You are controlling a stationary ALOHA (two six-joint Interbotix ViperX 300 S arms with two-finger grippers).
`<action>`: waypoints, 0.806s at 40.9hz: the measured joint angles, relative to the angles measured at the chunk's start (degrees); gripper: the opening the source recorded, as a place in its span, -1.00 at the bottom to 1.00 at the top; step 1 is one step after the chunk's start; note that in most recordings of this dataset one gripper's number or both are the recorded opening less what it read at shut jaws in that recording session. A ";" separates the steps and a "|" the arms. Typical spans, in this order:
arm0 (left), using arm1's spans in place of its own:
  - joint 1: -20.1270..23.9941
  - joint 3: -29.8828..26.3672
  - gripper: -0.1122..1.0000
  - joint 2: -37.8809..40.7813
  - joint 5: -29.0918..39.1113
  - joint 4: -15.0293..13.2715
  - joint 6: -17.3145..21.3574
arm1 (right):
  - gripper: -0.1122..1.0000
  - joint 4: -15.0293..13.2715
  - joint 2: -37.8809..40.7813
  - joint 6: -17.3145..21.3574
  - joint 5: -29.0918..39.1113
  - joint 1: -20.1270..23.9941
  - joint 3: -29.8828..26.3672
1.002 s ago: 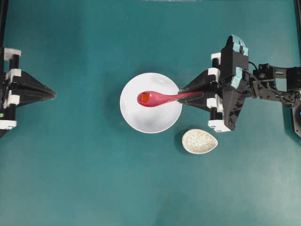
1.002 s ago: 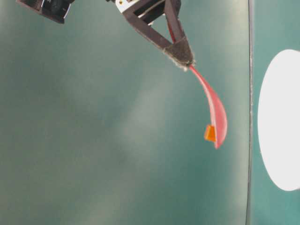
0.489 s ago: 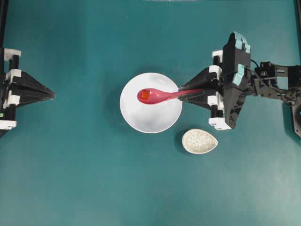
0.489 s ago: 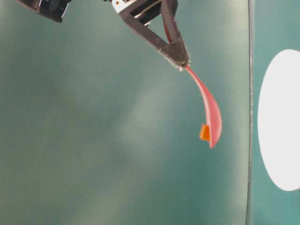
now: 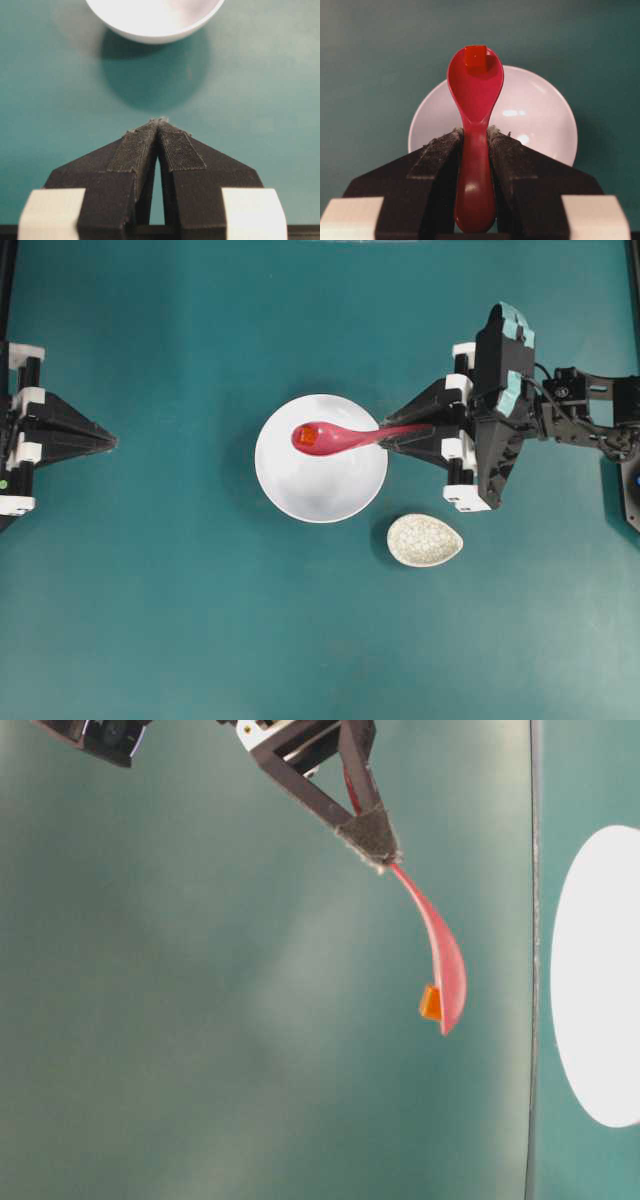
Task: Grip the spoon and scoop the red block from the bowl with right arm.
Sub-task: 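Raise the spoon holding the red cube above the bowl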
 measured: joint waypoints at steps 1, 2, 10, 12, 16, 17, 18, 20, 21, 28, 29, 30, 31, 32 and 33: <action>0.00 0.00 -0.80 -0.18 -0.09 0.09 0.00 | -0.36 0.09 -0.09 0.00 0.00 0.00 0.00; -0.09 0.00 -0.80 -0.35 -0.09 0.00 0.00 | -0.36 0.09 -0.09 0.00 0.00 0.00 0.09; 0.00 0.00 -0.80 -1.85 0.00 0.26 0.00 | -0.36 0.00 -0.09 0.00 -0.09 -0.09 0.00; -0.09 0.00 -0.80 -2.02 0.00 0.26 0.00 | -0.36 0.09 -0.09 0.00 0.00 0.00 0.09; 0.00 0.00 -0.80 -2.11 0.00 0.26 0.00 | -0.36 0.09 0.00 0.00 0.00 0.00 0.00; 0.00 0.00 -0.80 -2.11 0.00 0.26 0.00 | -0.36 0.00 0.00 0.00 0.00 -0.09 0.09; 0.00 0.00 -0.80 -2.11 0.00 0.26 0.00 | -0.36 0.00 0.00 0.00 0.00 -0.09 0.09; -0.09 0.00 -0.80 -2.11 0.00 0.26 0.00 | -0.36 0.09 0.00 0.09 0.00 0.00 0.09; -0.09 0.00 -0.80 -2.11 0.00 0.26 -0.09 | -0.36 0.09 -0.09 0.00 0.00 0.00 0.09; 0.00 0.00 -0.80 -2.11 0.00 0.26 0.00 | -0.36 0.09 -0.09 0.00 0.00 -0.18 0.09; -0.09 0.00 -0.80 -2.11 0.00 0.26 0.00 | -0.36 0.09 -0.09 -0.09 0.00 -0.18 0.09; -0.09 0.00 -0.80 -2.11 0.00 0.26 0.00 | -0.36 0.09 -0.09 -0.09 0.00 -0.18 0.09; 0.00 0.00 -0.80 -2.11 0.00 0.26 0.00 | -0.36 0.09 0.00 -0.09 0.00 -0.26 0.09; 0.00 0.00 -0.80 -2.11 0.00 0.26 0.00 | -0.36 0.09 -0.09 -0.09 0.00 -0.18 0.00; 0.00 0.00 -0.80 -2.02 0.00 0.26 0.00 | -0.36 0.09 -0.09 -0.09 -0.09 -0.26 0.00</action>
